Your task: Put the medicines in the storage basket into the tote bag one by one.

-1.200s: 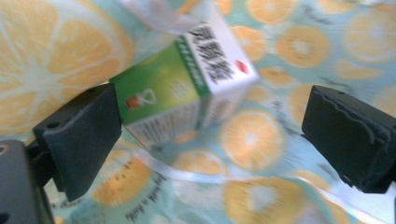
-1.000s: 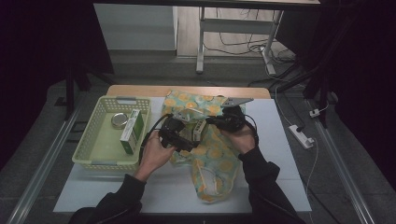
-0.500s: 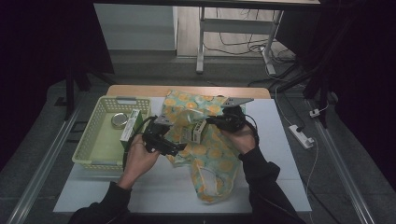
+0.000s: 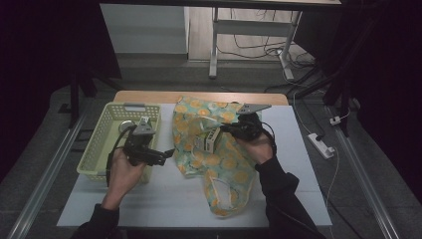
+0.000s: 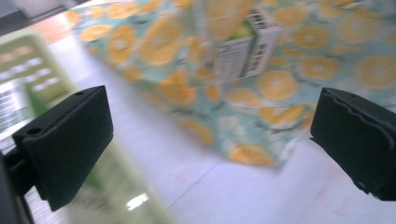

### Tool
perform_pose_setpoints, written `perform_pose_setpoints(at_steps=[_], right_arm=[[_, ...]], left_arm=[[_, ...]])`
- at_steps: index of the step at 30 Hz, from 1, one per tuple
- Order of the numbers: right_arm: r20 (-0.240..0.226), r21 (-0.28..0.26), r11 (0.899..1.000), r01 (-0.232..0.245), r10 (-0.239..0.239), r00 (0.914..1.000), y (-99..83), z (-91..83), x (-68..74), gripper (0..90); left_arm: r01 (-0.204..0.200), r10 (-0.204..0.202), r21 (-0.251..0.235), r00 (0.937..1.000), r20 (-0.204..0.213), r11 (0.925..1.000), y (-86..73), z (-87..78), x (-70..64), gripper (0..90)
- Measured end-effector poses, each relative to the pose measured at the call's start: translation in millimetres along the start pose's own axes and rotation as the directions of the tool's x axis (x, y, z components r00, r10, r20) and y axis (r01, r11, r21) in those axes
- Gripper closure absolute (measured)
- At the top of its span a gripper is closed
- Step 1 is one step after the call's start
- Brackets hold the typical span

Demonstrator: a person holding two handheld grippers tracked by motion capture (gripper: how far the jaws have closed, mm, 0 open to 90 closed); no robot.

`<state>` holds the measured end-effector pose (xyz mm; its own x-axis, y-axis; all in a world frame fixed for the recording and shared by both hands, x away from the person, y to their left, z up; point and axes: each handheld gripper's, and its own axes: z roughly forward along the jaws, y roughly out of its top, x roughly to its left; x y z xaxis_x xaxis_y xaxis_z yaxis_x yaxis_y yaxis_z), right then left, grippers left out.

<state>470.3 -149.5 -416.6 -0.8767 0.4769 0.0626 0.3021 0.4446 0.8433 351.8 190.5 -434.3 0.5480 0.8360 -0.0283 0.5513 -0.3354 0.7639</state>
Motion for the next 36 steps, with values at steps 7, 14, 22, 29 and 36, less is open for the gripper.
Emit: perform_pose_setpoints(at_steps=[7,14,22,29,36], right_arm=[[0.002,0.001,1.0,0.0,0.0,1.0,-0.4,0.0,-0.7,90.0],[0.005,0.005,1.0,0.0,0.0,1.0,-0.9,0.7,-1.1,90.0],[0.005,0.006,1.0,0.002,-0.002,1.0,-0.8,1.5,-1.3,90.0],[0.004,0.005,1.0,0.001,-0.001,1.0,-1.0,1.8,-1.3,90.0],[0.006,0.007,1.0,0.003,-0.003,1.0,-1.1,1.6,-1.1,90.0]], left_arm=[[0.092,-0.089,0.023,0.99,-0.109,0.9955,-15.8,-12.9,29.2,0.0],[0.173,-0.154,0.11,0.9745,-0.163,0.9787,-29.0,-0.9,49.4,0.0],[0.205,-0.164,0.193,0.9641,-0.209,0.9596,-35.1,12.1,54.7,16.3],[0.253,-0.209,0.22,0.9563,-0.204,0.9419,-35.0,13.8,54.6,38.8],[0.288,-0.238,0.222,0.9444,-0.227,0.9316,-36.2,13.2,54.8,60.5]])
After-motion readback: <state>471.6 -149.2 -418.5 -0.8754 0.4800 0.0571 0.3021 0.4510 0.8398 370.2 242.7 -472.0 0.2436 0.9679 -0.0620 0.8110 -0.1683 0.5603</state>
